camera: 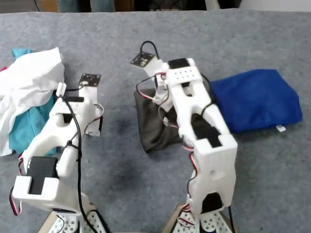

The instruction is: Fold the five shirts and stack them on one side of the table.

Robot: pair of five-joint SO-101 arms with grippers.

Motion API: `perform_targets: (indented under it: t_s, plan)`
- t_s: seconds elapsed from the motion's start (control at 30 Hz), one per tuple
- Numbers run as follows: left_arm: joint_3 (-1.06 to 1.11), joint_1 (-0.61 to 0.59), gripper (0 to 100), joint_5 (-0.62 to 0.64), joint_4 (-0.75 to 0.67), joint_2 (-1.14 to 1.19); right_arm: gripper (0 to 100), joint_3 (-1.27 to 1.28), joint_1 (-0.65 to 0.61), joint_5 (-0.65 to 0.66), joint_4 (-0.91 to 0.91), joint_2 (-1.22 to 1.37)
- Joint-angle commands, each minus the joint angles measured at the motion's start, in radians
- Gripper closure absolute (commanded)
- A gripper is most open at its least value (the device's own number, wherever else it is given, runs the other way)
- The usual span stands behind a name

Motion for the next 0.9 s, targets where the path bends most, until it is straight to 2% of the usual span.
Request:
perform_targets:
  t_s: [0.0,0.13,0.27,0.47,0.67,0.77,0.87]
  plan:
    - [0.004,-0.015,97,0.015,-0.017,-0.017,98.4,-0.062,-0.005,-0.009,0.058,-0.002]
    - [0.004,-0.015,97,0.020,-0.017,-0.017,98.4,-0.059,0.017,-0.009,0.133,-0.021]
    - [0.004,-0.015,97,0.015,-0.017,-0.017,98.5,-0.053,0.092,-0.002,0.213,-0.065]
    - [0.004,-0.015,97,0.014,-0.017,-0.017,98.5,-0.051,0.269,0.000,0.431,-0.147]
    - [0.004,-0.016,97,0.020,-0.017,-0.017,98.5,0.107,0.474,0.002,0.425,-0.323]
    - [0.004,-0.016,97,0.020,-0.017,-0.017,98.5,0.111,0.480,-0.006,0.407,-0.409]
    - [0.002,-0.016,97,0.020,-0.018,-0.017,98.4,0.091,0.384,-0.025,0.333,-0.469]
